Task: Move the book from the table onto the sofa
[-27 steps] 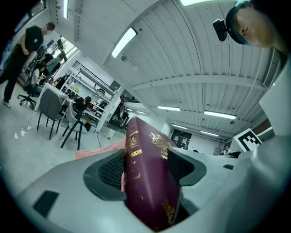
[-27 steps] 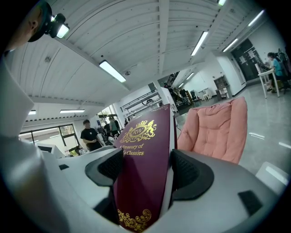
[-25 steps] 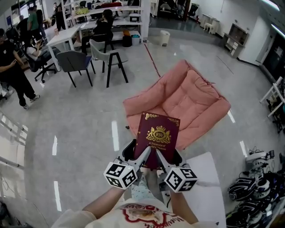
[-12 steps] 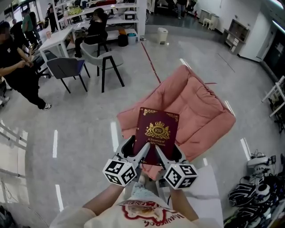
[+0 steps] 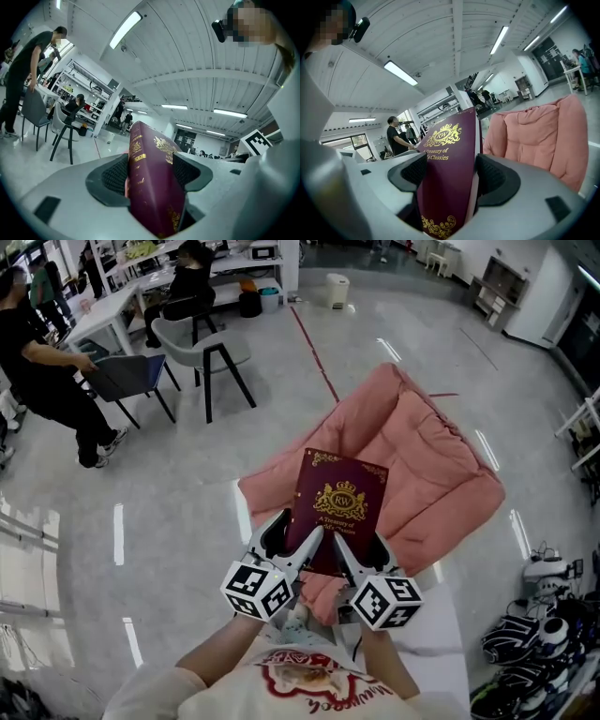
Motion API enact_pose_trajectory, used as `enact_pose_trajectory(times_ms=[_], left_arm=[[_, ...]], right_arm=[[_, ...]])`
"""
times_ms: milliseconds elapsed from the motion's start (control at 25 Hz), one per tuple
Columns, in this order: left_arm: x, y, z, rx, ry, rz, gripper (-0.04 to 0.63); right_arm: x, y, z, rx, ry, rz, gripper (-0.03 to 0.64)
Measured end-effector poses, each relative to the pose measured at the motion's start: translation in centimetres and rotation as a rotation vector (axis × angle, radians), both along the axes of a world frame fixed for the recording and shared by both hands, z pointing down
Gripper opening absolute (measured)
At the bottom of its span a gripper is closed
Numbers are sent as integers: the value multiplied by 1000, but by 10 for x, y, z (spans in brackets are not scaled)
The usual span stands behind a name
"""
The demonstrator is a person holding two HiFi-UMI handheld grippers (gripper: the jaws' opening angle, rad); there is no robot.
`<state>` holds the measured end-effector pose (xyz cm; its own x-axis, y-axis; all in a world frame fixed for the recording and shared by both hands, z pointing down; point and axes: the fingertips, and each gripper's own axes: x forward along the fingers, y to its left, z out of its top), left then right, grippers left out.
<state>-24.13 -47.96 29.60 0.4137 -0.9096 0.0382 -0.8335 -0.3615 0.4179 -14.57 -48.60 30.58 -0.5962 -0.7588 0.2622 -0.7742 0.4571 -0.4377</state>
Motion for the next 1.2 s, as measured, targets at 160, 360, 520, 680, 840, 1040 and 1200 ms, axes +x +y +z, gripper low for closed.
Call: enact_pose_trajectory(times_ms=[160, 360, 520, 680, 840, 1040, 1200], left_arm=[[-3, -10, 5, -22, 6, 29, 288], [-4, -28, 28, -71, 7, 80, 287], [-4, -45, 56, -105, 10, 109, 288], [-1, -57, 88, -151, 17, 140, 287], [5, -66, 119, -192, 20, 167, 287], [3, -71, 169, -255, 33, 175, 288], [2, -75, 208, -295, 21, 186, 287]], right_arm=[[-2, -7, 5, -13, 0, 32, 321], [-3, -20, 27, -53, -8, 96, 321], [-3, -34, 55, -89, 1, 125, 321], [0, -42, 85, -120, 5, 157, 321], [6, -49, 116, -159, 25, 171, 321], [3, -53, 163, -203, 35, 193, 321], [2, -55, 204, -243, 24, 206, 321]])
